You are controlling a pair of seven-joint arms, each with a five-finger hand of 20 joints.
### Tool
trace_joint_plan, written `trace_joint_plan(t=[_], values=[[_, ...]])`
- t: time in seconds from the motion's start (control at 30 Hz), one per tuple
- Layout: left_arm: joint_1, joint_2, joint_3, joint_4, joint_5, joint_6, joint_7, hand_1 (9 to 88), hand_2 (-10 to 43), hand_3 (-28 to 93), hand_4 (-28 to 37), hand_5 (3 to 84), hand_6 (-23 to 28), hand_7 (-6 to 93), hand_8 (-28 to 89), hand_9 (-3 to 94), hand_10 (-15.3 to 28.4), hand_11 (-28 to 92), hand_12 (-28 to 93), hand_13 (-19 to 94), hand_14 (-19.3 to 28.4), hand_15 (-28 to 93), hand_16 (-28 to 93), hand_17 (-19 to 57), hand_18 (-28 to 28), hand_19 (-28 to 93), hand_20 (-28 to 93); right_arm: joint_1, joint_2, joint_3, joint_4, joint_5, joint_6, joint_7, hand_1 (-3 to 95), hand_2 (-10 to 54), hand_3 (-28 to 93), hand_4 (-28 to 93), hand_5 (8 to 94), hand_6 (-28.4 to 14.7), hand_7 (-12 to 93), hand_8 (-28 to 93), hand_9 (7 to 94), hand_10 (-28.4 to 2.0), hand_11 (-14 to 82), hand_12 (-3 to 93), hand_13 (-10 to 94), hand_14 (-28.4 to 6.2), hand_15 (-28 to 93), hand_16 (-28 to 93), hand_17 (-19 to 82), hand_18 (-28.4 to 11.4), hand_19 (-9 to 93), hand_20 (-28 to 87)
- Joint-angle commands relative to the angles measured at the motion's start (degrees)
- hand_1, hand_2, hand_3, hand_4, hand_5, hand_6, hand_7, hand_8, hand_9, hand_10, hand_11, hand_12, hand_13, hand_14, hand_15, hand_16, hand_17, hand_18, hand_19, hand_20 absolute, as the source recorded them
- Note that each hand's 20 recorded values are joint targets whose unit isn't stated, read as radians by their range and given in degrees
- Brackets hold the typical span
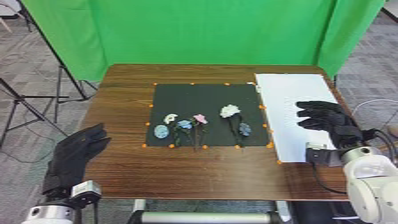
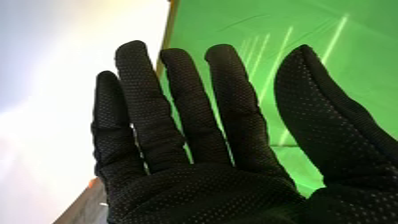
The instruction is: Arrange flowers
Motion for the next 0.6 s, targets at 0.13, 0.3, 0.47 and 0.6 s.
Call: trace_joint_plan(t=[0.13, 0.3, 0.47, 0.6], values=[[0.2, -0.14, -0.13, 0.13, 0.14, -0.06, -0.78, 27.7, 2.7, 82, -20.1, 43.9, 11.6, 18.7, -11, 34.4, 19.8, 35, 9, 22, 25.3, 63, -14, -9.9, 22.1, 59, 11, -0.4, 0.3, -0.7, -0.4, 0.4, 0.5, -1.0, 26.7, 4.0, 89, -28, 51.6, -3.0, 22, -15, 53.1, -14.7, 18.0, 15.0, 43, -16.8, 42, 12, 13, -19.5, 60, 16], [0.1, -0.1, -0.09, 0.14, 0.0, -0.14, -0.67, 27.7, 2.7, 82, -20.1, 43.9, 11.7, 18.7, -11, 34.4, 19.8, 35, 9, 22, 25.3, 63, -14, -9.9, 22.0, 59, 11, -0.4, 0.4, -0.7, -0.4, 0.2, 0.4, -1.2, 26.8, 4.0, 89, -28, 51.6, -2.9, 22, -15, 53.3, -14.7, 18.1, 14.9, 43, -16.8, 42, 12, 13, -19.5, 60, 16], [0.6, -0.36, -0.43, 0.08, 0.14, -0.34, -1.0, 27.7, 2.7, 82, -20.1, 43.8, 11.8, 18.8, -11, 34.4, 19.8, 36, 9, 22, 25.4, 63, -14, -9.9, 22.0, 59, 11, -0.5, 0.4, -0.4, -0.4, 0.2, 0.3, -0.8, 26.8, 4.0, 90, -28, 51.6, -2.9, 22, -15, 53.3, -14.6, 18.1, 14.9, 43, -16.7, 42, 12, 13, -19.5, 60, 16], [0.3, -0.82, -0.06, 0.08, -0.05, -0.14, -0.88, 27.7, 2.7, 82, -20.2, 43.9, 11.8, 18.8, -11, 34.4, 19.8, 36, 9, 22, 25.4, 63, -14, -9.9, 22.0, 59, 11, -0.5, 0.1, -0.3, -0.4, 0.7, 0.1, -0.8, 26.8, 4.0, 90, -28, 51.6, -2.8, 22, -15, 53.3, -14.6, 18.1, 14.9, 44, -16.7, 42, 12, 13, -19.5, 60, 16]])
